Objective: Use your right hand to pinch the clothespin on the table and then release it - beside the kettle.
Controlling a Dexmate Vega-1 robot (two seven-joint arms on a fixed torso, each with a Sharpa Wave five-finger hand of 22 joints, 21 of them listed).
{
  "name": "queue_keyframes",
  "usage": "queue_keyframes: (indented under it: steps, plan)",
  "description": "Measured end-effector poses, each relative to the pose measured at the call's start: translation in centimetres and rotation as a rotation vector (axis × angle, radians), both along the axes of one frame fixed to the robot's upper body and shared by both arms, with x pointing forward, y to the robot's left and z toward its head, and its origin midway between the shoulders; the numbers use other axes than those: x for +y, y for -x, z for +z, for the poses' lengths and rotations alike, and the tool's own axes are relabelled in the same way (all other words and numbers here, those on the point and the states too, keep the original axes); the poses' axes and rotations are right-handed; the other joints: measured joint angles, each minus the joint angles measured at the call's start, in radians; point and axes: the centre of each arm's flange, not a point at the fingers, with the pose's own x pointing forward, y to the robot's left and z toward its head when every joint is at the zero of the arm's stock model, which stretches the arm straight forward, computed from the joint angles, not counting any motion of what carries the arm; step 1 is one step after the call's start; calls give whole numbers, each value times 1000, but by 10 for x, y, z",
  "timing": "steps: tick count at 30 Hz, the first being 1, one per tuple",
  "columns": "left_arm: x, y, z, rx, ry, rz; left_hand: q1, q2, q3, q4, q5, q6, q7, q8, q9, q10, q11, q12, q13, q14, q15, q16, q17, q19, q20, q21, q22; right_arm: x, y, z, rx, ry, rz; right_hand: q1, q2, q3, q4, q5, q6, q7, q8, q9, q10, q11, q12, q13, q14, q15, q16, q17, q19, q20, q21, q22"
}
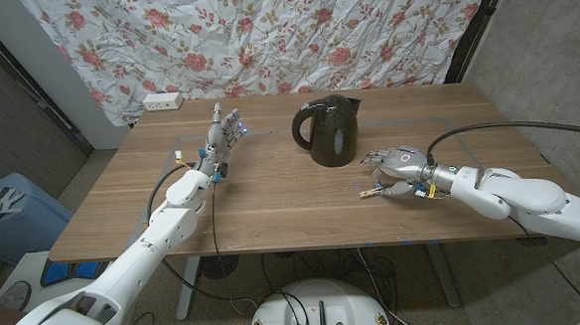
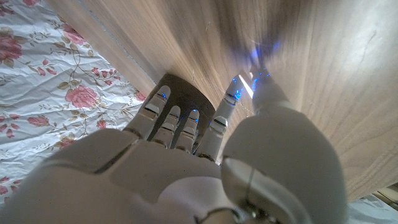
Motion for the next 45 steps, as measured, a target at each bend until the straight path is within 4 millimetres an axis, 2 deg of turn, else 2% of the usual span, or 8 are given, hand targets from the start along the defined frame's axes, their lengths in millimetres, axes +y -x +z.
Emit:
queue_keyframes:
  steps: [13, 26, 34, 45]
  plan:
    - [0, 0, 0, 0, 0, 0, 0, 0, 0, 0, 0, 0, 0, 0, 0, 0, 0, 0, 0, 0, 0, 0, 0, 0, 0, 0, 0, -3, 8, 10, -9, -13, 8, -10, 17, -9, 16, 0, 0, 0, -4, 0, 0, 0, -5, 0, 0, 0, 0, 0, 0, 0, 0, 0]
    - [0, 0, 0, 0, 0, 0, 0, 0, 0, 0, 0, 0, 0, 0, 0, 0, 0, 0, 0, 0, 0, 0, 0, 0, 0, 0, 0, 0, 14, 18, -16, -37, 20, -22, 29, -14, 20, 0, -4, -4, -8, -5, 4, -4, -5, 0, 0, 0, 0, 5, 0, 0, 0, 0]
    - [0, 0, 0, 0, 0, 0, 0, 0, 0, 0, 0, 0, 0, 0, 0, 0, 0, 0, 0, 0, 0, 0, 0, 0, 0, 0, 0, 2, 15, 23, -3, -99, 21, -26, 33, -18, 24, -6, -4, -4, -8, -5, 11, 0, -5, 0, 0, 0, 0, 5, 0, 0, 0, 0]
    - [0, 0, 0, 0, 0, 0, 0, 0, 0, 0, 0, 0, 0, 0, 0, 0, 0, 0, 0, 0, 0, 0, 0, 0, 0, 0, 0, 4, 17, 27, 18, -184, 34, -28, 46, -22, 28, -7, -4, -4, -12, -4, 18, -7, -5, 0, 0, 0, 0, 9, 5, -5, 0, 0]
